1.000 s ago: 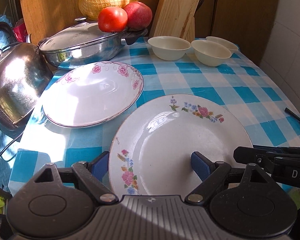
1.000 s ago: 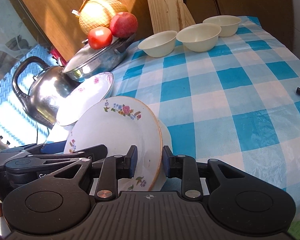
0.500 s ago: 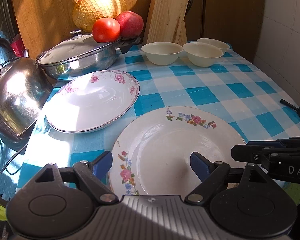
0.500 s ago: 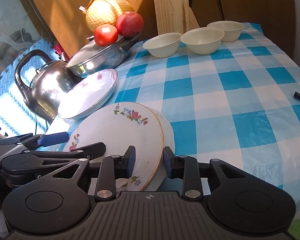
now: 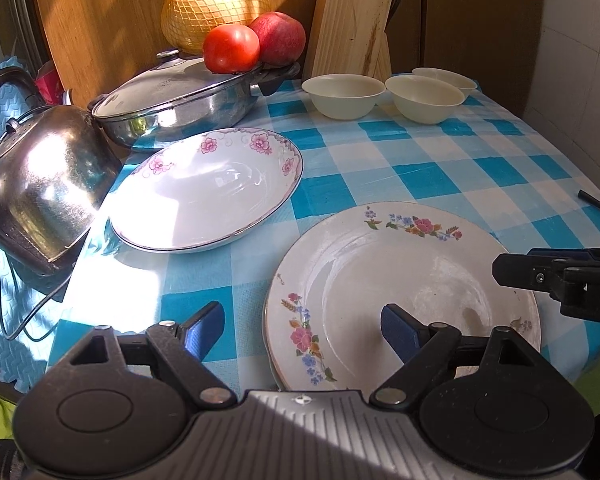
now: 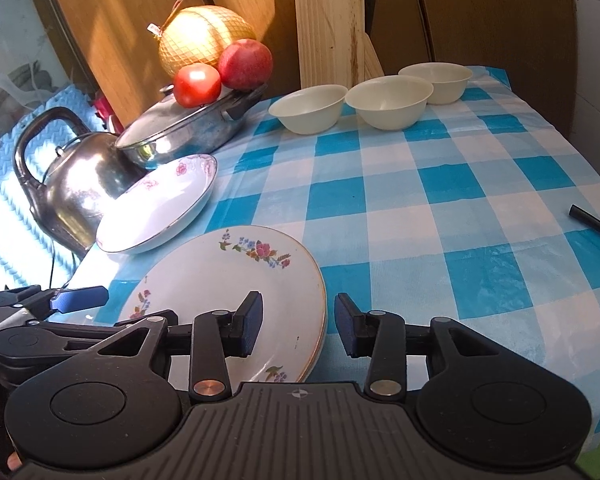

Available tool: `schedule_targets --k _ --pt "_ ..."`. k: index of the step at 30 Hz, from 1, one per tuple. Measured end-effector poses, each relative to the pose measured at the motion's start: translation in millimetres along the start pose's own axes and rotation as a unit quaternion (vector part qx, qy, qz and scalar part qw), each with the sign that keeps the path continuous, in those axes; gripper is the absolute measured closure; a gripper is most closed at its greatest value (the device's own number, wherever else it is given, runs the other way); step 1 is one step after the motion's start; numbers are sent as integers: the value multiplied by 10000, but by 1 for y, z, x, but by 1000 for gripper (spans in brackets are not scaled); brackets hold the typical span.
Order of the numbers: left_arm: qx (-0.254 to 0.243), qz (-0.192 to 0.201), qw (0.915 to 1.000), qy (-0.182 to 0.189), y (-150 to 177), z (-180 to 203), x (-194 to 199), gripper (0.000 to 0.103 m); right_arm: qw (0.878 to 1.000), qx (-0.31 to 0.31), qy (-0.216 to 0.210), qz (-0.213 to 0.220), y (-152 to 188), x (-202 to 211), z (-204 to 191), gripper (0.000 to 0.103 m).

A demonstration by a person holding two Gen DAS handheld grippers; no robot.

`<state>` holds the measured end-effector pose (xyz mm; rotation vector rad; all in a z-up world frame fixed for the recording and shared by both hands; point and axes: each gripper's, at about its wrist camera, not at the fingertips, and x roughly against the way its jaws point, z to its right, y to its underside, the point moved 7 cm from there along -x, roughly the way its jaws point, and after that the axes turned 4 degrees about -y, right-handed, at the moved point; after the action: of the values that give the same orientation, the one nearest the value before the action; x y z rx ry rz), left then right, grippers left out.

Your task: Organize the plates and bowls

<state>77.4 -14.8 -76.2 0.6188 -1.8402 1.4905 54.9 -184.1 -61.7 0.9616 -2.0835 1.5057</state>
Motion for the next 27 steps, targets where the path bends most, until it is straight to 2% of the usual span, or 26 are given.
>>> schedule_targets --k 6,11,16,27 --pt "52 -172 9996 225 3 5 -5 22 9999 13 37 -112 3 -5 0 52" --pt "43 -186 9990 398 2 12 -6 20 9991 -119 -80 -399 10 -13 1 52" --pt "69 -223 9990 388 -1 15 -9 19 9982 -314 -189 -483 11 -16 4 57" --pt "125 -291 9991 282 -26 33 -28 17 9977 -426 29 -521 -5 -22 21 62"
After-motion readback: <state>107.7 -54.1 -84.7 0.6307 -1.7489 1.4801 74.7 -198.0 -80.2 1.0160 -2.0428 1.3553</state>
